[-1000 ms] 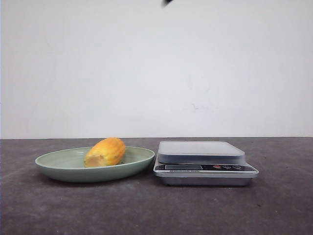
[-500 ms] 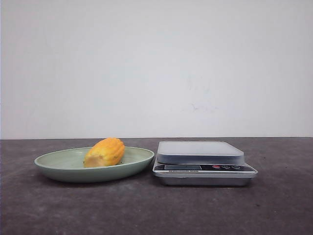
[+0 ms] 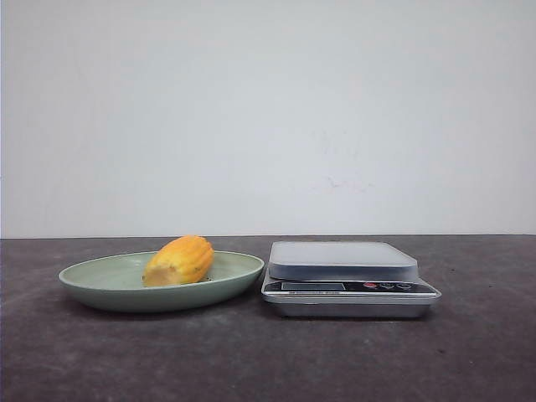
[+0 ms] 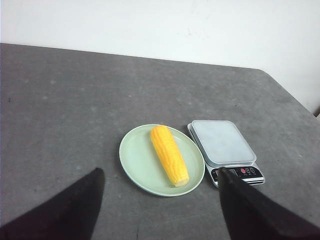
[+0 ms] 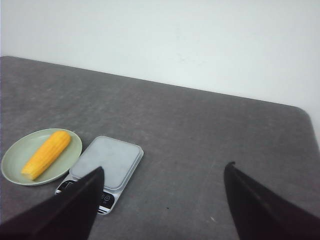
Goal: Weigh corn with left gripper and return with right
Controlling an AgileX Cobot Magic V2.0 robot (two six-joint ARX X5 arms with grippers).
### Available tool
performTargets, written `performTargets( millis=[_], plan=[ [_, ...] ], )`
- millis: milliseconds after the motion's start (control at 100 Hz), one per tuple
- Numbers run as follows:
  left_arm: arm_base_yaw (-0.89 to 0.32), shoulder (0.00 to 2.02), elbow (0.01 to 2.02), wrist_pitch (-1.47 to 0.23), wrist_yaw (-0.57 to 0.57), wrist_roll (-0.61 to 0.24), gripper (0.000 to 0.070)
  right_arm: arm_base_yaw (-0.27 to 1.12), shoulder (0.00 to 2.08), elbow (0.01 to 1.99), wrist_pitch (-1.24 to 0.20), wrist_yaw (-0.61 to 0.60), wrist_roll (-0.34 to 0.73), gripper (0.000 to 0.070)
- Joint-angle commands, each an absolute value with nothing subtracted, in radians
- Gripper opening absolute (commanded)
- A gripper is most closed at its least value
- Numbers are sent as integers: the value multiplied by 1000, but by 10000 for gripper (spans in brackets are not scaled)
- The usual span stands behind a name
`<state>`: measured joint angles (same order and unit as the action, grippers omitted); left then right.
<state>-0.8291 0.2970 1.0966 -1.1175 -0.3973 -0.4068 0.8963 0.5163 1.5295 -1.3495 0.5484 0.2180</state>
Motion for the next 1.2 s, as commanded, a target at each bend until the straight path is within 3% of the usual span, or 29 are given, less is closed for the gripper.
performTargets(
  millis=[0,30,60,90,130,140,1190],
  plan=[
    [-837,300,1109,-1102,-400,-394,425,905,517,1543,-1418,546,241,433],
    [-837,300,1109,-1102,-400,-394,406,905,517,1542,-1414,546,249,358],
    [-837,300,1109,-1102,-400,-394,341,905,517,1542,-1411,546,252,286],
    [-837,300,1109,-1102,-401,-394,236,905,516,1542,-1407,546,252,174],
    [-837,300,1109,-1102,-403,-391,42,905,513,1543,-1404,546,252,0],
    [-837,300,1109,-1102,-404,-389,0,905,513,1542,-1403,546,252,0],
    [-837,300,1110,-1024,-422,-386,11,905,513,1544,-1387,550,254,8]
  ],
)
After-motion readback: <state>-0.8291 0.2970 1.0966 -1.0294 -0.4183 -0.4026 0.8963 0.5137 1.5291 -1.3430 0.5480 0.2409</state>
